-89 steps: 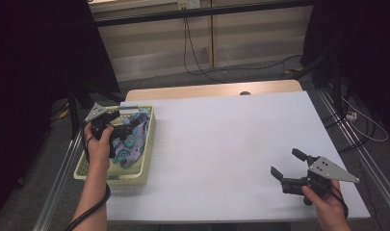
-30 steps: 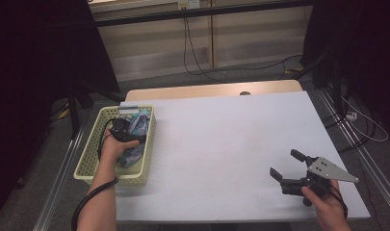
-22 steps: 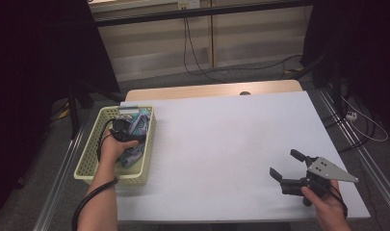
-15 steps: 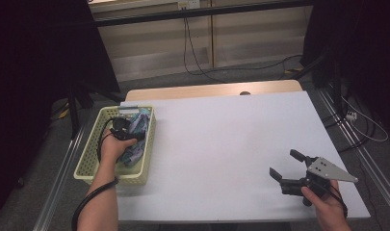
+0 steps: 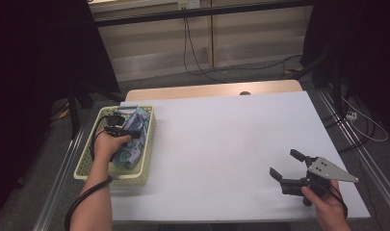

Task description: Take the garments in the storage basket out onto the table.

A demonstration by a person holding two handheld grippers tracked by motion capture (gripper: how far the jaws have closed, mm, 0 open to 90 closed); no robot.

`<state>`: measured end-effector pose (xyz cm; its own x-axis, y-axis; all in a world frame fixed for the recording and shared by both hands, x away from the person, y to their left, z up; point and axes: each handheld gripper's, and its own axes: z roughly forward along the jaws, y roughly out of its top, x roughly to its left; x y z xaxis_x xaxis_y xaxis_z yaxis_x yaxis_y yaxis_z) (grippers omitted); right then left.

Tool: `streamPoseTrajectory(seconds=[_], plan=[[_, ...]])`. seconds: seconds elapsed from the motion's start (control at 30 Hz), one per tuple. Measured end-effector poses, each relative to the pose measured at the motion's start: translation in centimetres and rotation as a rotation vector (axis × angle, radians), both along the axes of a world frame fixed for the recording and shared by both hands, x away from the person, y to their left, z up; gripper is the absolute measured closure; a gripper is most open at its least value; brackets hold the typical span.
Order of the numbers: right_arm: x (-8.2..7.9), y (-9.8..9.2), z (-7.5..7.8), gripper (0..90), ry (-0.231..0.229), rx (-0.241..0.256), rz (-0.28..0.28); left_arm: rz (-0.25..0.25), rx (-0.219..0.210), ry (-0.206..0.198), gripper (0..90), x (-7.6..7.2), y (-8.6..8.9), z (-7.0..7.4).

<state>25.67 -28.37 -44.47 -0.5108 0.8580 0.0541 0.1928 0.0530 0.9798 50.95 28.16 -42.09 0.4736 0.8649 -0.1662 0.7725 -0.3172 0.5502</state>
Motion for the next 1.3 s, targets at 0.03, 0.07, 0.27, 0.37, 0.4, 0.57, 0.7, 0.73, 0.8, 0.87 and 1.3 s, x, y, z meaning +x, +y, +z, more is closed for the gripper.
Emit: streamPoseTrajectory(seconds=[0.03, 0.07, 0.27, 0.37, 0.4, 0.57, 0.7, 0.73, 0.8, 0.87, 1.3], plan=[[0.0, 0.0, 0.0, 3.8, 0.001, 0.000, 0.001, 0.003, -0.005, 0.000, 68.6, -0.1, 0.1, 0.5], [0.0, 0.0, 0.0, 3.8, 0.001, 0.000, 0.001, -0.005, -0.006, 0.009, 68.6, -0.1, 0.2, 0.9], [0.0, -0.1, 0.0, 3.8, -0.001, 0.001, -0.005, -0.008, -0.029, -0.010, 68.7, -0.7, 0.4, 4.4], [0.0, -0.1, 0.0, 3.8, -0.002, 0.001, -0.006, -0.002, -0.028, -0.032, 68.8, -1.0, 0.3, 6.7], [0.0, -0.1, 0.0, 3.8, -0.002, 0.001, -0.007, -0.010, -0.026, -0.034, 68.8, -1.1, 0.3, 7.3], [0.0, -0.2, 0.0, 3.8, -0.003, 0.004, -0.011, -0.028, -0.034, -0.063, 68.9, -1.5, -0.4, 10.9], [-0.1, -0.2, 0.0, 3.8, -0.004, 0.005, -0.011, -0.019, -0.048, -0.064, 68.9, -1.8, -0.8, 13.0], [-0.1, -0.2, 0.0, 3.8, -0.004, 0.004, -0.011, -0.022, -0.046, -0.063, 68.9, -1.8, -0.9, 13.3], [-0.1, -0.2, 0.0, 3.8, -0.005, 0.005, -0.011, -0.030, -0.049, -0.063, 68.9, -2.0, -1.3, 14.0], [-0.1, -0.2, 0.1, 3.8, -0.005, 0.005, -0.010, -0.042, -0.060, -0.069, 68.9, -2.2, -1.9, 14.6], [-0.1, -0.2, 0.0, 3.8, -0.004, 0.002, -0.011, -0.195, -0.090, -0.069, 68.6, -3.9, -8.0, 14.7]])
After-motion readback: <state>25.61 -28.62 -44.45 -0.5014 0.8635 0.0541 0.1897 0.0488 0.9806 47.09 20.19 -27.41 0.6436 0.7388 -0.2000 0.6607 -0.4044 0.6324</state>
